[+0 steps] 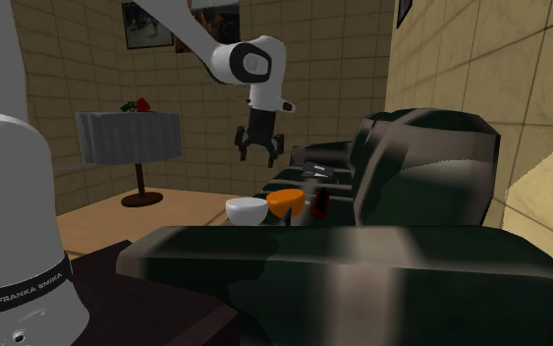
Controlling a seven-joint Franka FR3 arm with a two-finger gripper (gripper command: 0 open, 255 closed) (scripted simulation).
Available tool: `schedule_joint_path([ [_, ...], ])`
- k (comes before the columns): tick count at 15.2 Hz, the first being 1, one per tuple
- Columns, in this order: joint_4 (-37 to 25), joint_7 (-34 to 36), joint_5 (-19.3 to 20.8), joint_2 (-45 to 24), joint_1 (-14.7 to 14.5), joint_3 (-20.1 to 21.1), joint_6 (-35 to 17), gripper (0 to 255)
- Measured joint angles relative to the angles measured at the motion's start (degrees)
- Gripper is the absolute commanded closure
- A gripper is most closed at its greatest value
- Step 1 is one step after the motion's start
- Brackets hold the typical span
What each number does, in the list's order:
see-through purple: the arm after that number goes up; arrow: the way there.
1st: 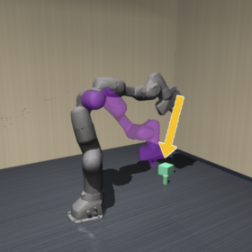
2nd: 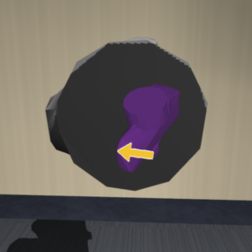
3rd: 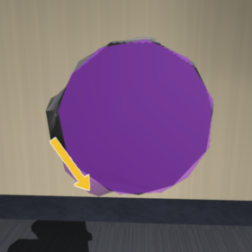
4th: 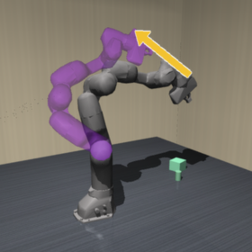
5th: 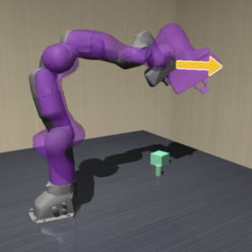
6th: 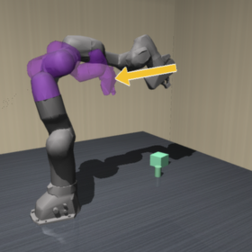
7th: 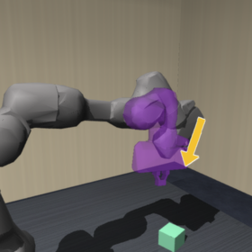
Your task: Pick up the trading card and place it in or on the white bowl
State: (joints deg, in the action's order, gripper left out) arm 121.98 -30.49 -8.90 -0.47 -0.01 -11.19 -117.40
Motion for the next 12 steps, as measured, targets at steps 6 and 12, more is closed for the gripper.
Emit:
schedule_joint_path([
  [6, -9.9, -6.5, -5.2, -14.6, 1.7, 0.0, -1.2, 0],
  [12, -23.6, -10.3, -9.1, -29.7, 4.0, 1.8, 0.4, 0],
])
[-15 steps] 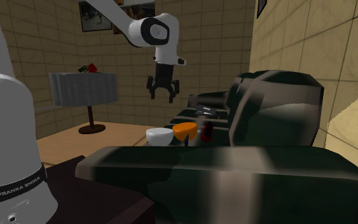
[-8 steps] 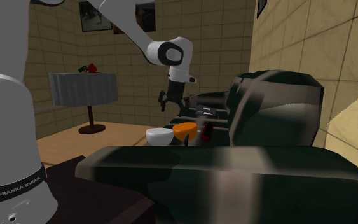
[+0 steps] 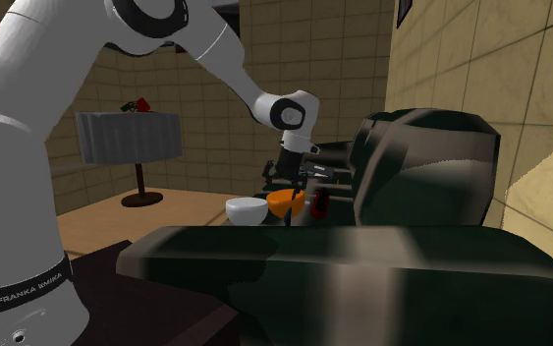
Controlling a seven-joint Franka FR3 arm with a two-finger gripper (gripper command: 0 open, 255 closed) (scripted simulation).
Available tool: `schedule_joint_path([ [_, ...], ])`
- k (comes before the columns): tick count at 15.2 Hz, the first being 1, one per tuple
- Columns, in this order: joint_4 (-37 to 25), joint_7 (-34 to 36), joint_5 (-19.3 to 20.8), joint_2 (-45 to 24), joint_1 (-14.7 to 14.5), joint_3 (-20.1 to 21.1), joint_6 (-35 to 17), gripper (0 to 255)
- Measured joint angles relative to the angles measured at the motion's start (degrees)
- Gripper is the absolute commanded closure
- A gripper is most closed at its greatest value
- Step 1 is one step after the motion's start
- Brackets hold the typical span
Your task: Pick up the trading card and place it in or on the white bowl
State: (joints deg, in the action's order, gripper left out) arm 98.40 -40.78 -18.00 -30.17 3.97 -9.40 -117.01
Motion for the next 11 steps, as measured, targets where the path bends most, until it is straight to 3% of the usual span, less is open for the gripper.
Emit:
schedule_joint_path([
  [7, -21.1, -1.7, -2.0, -18.8, 3.0, 2.5, 5.3, 0],
  [11, -26.0, -1.6, -2.3, -23.6, 3.3, 3.2, 5.9, 0],
])
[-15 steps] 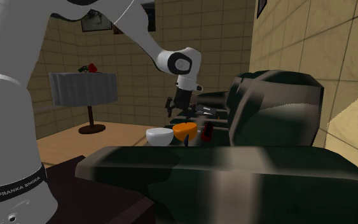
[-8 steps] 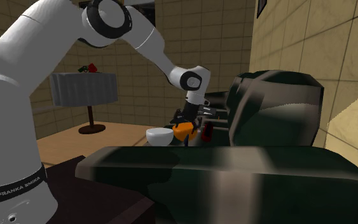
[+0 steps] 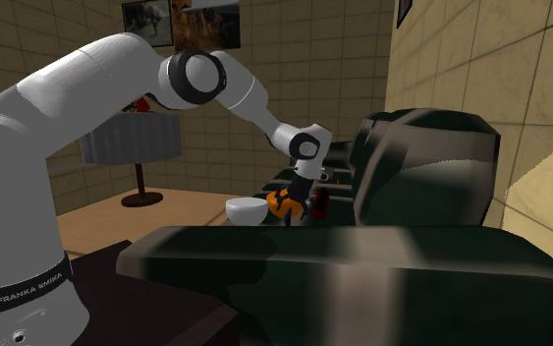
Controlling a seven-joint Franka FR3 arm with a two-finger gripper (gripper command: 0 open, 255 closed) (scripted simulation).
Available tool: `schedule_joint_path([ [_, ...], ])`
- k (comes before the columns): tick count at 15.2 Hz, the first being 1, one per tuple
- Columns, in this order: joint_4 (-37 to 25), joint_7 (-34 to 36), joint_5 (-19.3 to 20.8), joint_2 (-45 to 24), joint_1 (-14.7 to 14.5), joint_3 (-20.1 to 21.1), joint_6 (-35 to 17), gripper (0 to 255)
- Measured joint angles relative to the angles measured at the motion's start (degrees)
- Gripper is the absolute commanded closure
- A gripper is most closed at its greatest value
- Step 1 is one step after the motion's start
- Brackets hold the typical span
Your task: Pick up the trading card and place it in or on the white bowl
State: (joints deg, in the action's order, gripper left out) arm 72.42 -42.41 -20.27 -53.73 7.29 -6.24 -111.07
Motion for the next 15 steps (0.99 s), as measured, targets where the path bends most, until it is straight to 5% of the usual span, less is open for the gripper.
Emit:
schedule_joint_path([
  [11, 1.3, -0.4, -0.5, -1.7, -0.4, 0.4, -3.0, 0],
  [12, 1.3, -0.4, -0.5, -1.7, -0.4, 0.4, -3.0, 255],
  [15, 1.3, -0.4, -0.5, -1.7, -0.4, 0.4, -3.0, 255],
])
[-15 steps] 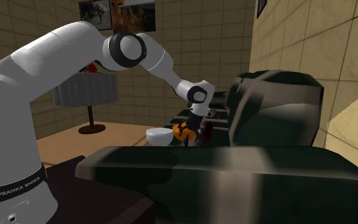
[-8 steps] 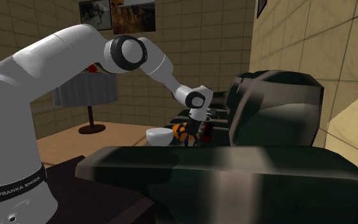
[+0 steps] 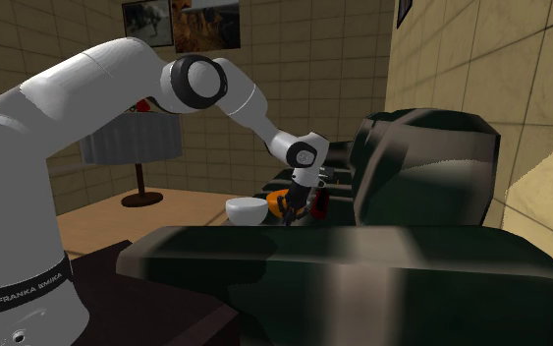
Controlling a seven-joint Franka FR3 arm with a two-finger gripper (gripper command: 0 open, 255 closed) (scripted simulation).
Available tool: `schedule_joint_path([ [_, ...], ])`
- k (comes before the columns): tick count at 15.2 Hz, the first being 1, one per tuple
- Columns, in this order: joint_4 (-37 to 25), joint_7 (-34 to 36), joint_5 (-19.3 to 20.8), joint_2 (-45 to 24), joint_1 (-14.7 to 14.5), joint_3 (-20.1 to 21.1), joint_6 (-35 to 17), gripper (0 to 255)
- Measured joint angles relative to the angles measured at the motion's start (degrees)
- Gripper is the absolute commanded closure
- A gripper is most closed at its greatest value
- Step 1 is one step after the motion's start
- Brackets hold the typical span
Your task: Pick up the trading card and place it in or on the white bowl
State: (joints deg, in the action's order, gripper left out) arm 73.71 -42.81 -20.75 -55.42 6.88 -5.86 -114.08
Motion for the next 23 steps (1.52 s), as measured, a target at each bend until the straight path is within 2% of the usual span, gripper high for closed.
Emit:
schedule_joint_path([
  [11, 1.2, 0.2, 0.1, 1.9, -0.1, -0.2, 0.8, 255],
  [23, 1.5, 1.6, 1.0, 7.6, -0.3, -0.8, 5.9, 255],
])
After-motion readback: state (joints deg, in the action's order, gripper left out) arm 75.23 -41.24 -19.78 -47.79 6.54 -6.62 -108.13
